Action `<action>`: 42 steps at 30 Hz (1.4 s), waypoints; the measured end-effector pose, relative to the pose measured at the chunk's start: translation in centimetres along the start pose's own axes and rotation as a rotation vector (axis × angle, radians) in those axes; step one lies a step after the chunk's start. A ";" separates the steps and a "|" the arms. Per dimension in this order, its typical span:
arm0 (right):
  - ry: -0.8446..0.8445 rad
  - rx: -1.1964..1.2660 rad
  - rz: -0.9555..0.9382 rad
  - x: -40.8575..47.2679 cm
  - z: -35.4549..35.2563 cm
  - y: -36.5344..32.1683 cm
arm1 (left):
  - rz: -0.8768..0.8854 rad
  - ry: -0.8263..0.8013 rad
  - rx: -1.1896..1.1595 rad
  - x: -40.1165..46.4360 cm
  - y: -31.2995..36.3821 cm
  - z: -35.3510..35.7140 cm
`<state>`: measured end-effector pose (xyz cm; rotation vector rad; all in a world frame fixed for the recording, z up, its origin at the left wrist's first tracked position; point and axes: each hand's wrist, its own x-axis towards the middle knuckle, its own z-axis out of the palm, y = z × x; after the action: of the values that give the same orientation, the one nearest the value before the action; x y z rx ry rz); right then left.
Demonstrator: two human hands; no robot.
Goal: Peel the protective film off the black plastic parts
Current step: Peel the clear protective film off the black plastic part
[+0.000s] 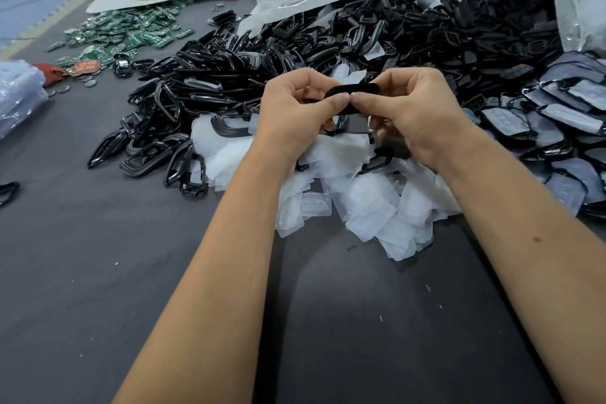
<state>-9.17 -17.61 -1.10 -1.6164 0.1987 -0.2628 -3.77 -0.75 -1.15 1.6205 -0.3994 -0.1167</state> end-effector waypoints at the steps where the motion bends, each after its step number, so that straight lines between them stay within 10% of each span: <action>1: -0.001 -0.028 -0.004 0.0 -0.3 -0.1 | 0.020 0.007 0.025 0.0 0.0 0.3; 15: 0.018 -0.606 -0.092 -1.1 -2.8 -3.6 | 0.089 0.003 0.116 0.0 0.5 2.3; 21: -0.581 -1.143 0.300 -1.9 -4.2 -7.1 | 0.049 0.084 0.131 0.1 0.0 1.8; 29: -0.599 -1.472 0.353 -3.4 -3.5 -6.1 | 0.035 0.093 -0.011 -0.2 0.2 1.9; 36: -0.637 -1.335 0.104 -3.0 -3.5 -6.0 | 0.070 0.190 -0.208 -0.2 0.7 1.8; 42: -0.431 -0.550 -0.189 -1.8 -0.5 -4.4 | 0.081 0.365 -0.484 0.5 2.3 0.4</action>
<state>-11.19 -17.26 3.21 -2.1983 -0.2367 0.0083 -3.81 -1.38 1.21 1.1150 -0.1369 0.1361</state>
